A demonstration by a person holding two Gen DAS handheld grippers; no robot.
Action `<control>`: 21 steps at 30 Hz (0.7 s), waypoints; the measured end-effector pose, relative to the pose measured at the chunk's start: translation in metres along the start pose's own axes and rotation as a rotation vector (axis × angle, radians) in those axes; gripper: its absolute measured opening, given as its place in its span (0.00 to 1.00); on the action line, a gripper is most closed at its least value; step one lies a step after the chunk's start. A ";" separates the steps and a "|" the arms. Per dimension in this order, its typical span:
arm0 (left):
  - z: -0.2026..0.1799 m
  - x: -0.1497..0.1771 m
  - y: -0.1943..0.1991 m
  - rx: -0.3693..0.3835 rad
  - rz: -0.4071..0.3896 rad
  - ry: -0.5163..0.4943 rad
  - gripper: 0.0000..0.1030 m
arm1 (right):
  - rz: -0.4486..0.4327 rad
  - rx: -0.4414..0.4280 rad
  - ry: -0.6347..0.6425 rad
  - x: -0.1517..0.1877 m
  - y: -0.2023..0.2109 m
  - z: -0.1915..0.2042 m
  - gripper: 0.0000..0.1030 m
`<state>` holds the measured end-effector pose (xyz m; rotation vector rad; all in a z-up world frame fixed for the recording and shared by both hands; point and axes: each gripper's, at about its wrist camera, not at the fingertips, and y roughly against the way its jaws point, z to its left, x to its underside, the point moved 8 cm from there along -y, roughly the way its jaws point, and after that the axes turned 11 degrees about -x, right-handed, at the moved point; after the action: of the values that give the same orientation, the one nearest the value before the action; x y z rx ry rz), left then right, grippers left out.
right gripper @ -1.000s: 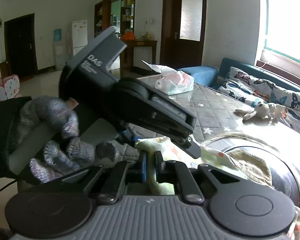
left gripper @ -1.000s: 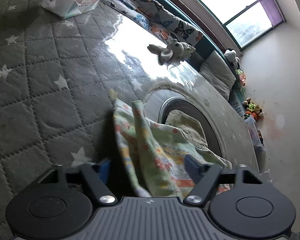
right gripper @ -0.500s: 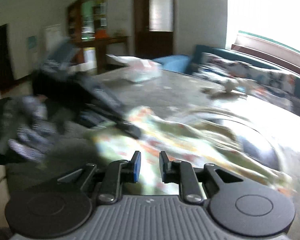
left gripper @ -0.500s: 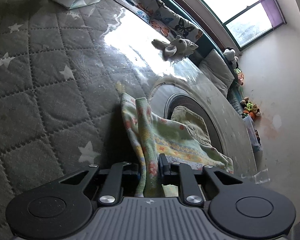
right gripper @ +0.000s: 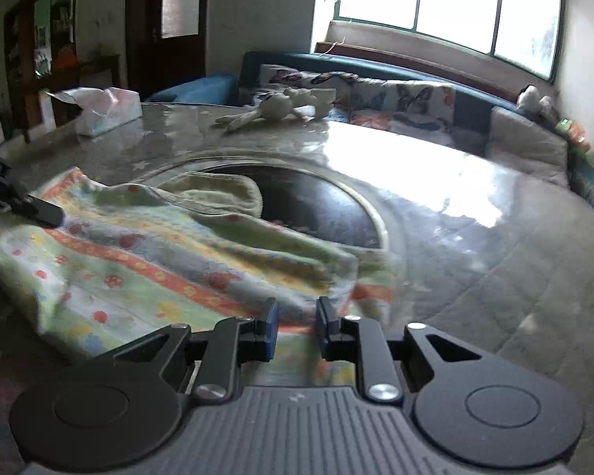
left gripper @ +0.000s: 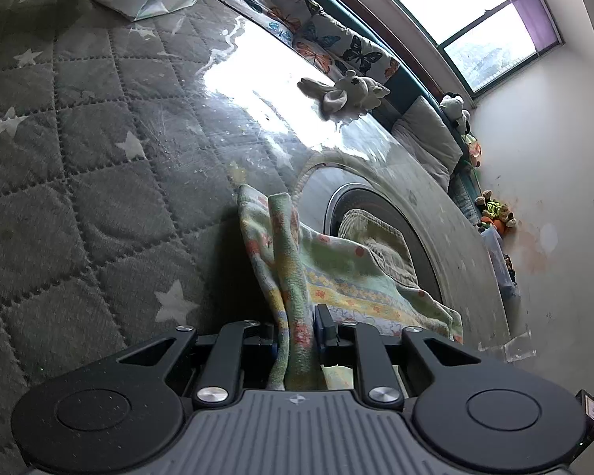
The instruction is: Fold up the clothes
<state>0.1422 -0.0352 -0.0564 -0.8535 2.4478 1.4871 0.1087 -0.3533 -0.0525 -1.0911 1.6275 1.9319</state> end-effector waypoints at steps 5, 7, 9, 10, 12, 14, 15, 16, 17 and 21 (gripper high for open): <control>-0.001 0.001 0.000 -0.008 -0.008 -0.013 0.18 | -0.012 0.058 -0.030 0.005 0.005 -0.014 0.46; -0.002 0.001 0.000 -0.012 -0.012 -0.020 0.18 | -0.013 0.071 -0.040 0.006 0.006 -0.017 0.54; -0.003 0.002 0.000 -0.018 -0.016 -0.028 0.18 | -0.013 0.065 -0.063 0.007 0.005 -0.019 0.56; -0.004 0.002 0.000 -0.021 -0.019 -0.032 0.18 | -0.012 0.053 -0.082 0.007 0.004 -0.020 0.55; -0.004 0.002 0.001 -0.025 -0.022 -0.039 0.18 | -0.011 0.029 -0.119 0.008 0.003 -0.021 0.54; -0.005 0.003 0.001 -0.028 -0.024 -0.046 0.18 | -0.016 0.021 -0.140 0.009 0.002 -0.022 0.54; -0.006 0.003 0.001 -0.032 -0.027 -0.052 0.18 | -0.018 0.021 -0.144 0.009 0.003 -0.022 0.53; -0.007 0.004 0.001 -0.035 -0.030 -0.058 0.18 | -0.018 0.019 -0.144 0.009 0.003 -0.021 0.50; -0.008 0.004 0.001 -0.040 -0.034 -0.067 0.18 | -0.018 0.016 -0.145 0.008 0.003 -0.020 0.46; -0.012 0.006 0.002 -0.064 -0.053 -0.104 0.18 | -0.011 -0.010 -0.154 0.006 0.003 -0.013 0.21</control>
<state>0.1378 -0.0468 -0.0511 -0.8238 2.2975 1.5574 0.1064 -0.3671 -0.0554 -0.9281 1.5268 1.9670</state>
